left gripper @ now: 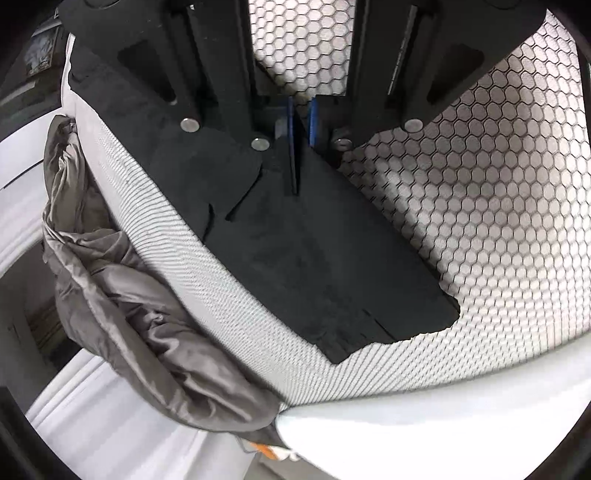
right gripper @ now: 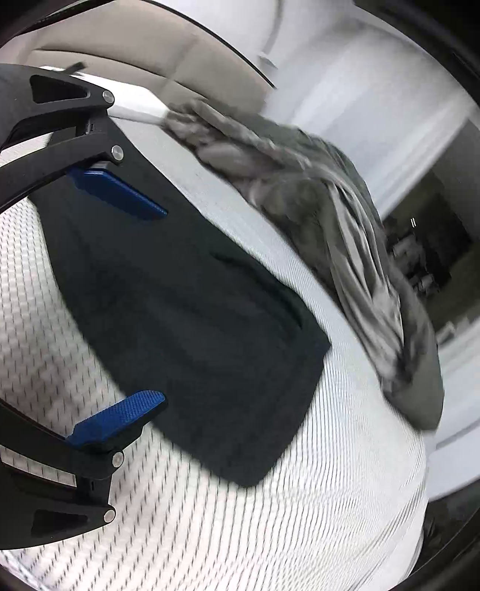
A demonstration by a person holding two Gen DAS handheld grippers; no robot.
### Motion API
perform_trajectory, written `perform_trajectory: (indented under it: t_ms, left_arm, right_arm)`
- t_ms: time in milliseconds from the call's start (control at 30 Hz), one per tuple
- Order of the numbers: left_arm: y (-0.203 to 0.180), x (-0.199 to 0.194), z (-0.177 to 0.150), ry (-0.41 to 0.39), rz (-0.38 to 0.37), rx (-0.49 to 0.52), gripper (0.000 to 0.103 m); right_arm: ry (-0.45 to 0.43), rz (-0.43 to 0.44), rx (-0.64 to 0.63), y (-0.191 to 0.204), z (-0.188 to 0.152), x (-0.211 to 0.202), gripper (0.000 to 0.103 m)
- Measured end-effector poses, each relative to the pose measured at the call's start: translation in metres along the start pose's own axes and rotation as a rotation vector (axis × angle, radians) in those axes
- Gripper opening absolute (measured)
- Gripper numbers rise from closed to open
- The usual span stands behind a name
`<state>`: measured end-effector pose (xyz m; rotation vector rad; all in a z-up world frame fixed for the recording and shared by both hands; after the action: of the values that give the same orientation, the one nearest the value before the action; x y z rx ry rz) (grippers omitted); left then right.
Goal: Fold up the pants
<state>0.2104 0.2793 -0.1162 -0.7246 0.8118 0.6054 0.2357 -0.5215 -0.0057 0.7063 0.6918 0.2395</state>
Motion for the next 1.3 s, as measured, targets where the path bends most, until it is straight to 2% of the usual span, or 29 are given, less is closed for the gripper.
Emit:
perform_trajectory:
  t_ms: [100, 200, 233, 333, 400, 433, 500, 600, 667, 767, 833, 933, 1033, 1133, 1200, 1300]
  left_arm:
    - [0.001, 0.005, -0.001, 0.019, -0.011, -0.012, 0.003]
    - [-0.001, 0.005, -0.001, 0.014, -0.009, -0.006, 0.003]
    - [-0.001, 0.005, -0.002, 0.012, -0.006, -0.004, 0.003]
    - [-0.001, 0.004, -0.003, 0.012, -0.006, -0.006, 0.003]
    - [-0.001, 0.003, -0.004, 0.017, -0.012, -0.017, 0.003]
    - [0.000, 0.002, -0.005, 0.018, -0.014, -0.020, 0.003]
    - [0.001, 0.002, -0.006, 0.019, -0.012, -0.021, 0.003]
    - [0.002, 0.000, -0.008, 0.021, -0.010, -0.017, 0.003]
    - [0.003, 0.000, -0.008, 0.020, -0.008, -0.012, 0.003]
    - [0.002, 0.001, -0.009, 0.020, 0.000, -0.007, 0.003]
    - [0.002, 0.001, -0.009, 0.021, 0.004, -0.009, 0.003]
    - [0.002, 0.001, -0.008, 0.021, 0.005, -0.009, 0.003]
    - [0.001, 0.002, -0.009, 0.026, 0.002, -0.009, 0.003]
    - [0.002, 0.002, -0.009, 0.027, -0.003, -0.008, 0.003]
    - [0.002, 0.002, -0.009, 0.027, -0.006, -0.006, 0.003]
    - [0.002, 0.003, -0.008, 0.030, -0.005, -0.008, 0.003]
  right_arm:
    - [-0.033, -0.041, 0.071, -0.022, 0.008, -0.012, 0.095]
    - [-0.028, -0.072, 0.124, -0.042, 0.009, -0.013, 0.095]
    - [-0.016, -0.061, 0.145, -0.047, 0.008, -0.008, 0.095]
    - [0.011, 0.046, 0.227, -0.053, 0.005, 0.015, 0.089]
    - [0.001, 0.062, 0.238, -0.052, 0.008, 0.025, 0.086]
    - [-0.004, 0.055, 0.226, -0.050, 0.010, 0.027, 0.077]
    - [-0.019, 0.043, 0.179, -0.040, 0.015, 0.025, 0.077]
    - [-0.073, 0.102, 0.167, -0.025, 0.022, 0.008, 0.077]
    - [-0.088, 0.111, 0.168, -0.026, 0.024, 0.002, 0.077]
    - [-0.025, 0.031, 0.207, -0.049, 0.015, 0.014, 0.076]
    - [0.002, 0.001, 0.253, -0.064, 0.008, 0.025, 0.072]
    - [0.003, -0.064, 0.149, -0.057, 0.016, 0.034, 0.072]
    - [0.022, -0.225, 0.036, -0.064, 0.018, 0.045, 0.070]
    - [0.028, -0.251, 0.045, -0.063, 0.017, 0.049, 0.069]
    - [0.016, -0.216, 0.072, -0.058, 0.018, 0.043, 0.068]
    - [-0.009, -0.063, 0.174, -0.055, 0.018, 0.037, 0.068]
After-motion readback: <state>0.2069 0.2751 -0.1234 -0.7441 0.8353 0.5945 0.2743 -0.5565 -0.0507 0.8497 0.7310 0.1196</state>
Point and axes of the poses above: each gripper's, at about its wrist camera, not at the fingertips, and x roughly the way its jaws point, y to its left, z to its top, the point moved 9 cm from there along x, roughly the way its jaws point, and after that the axes turned 13 degrees about z, right-handed, at the moved point
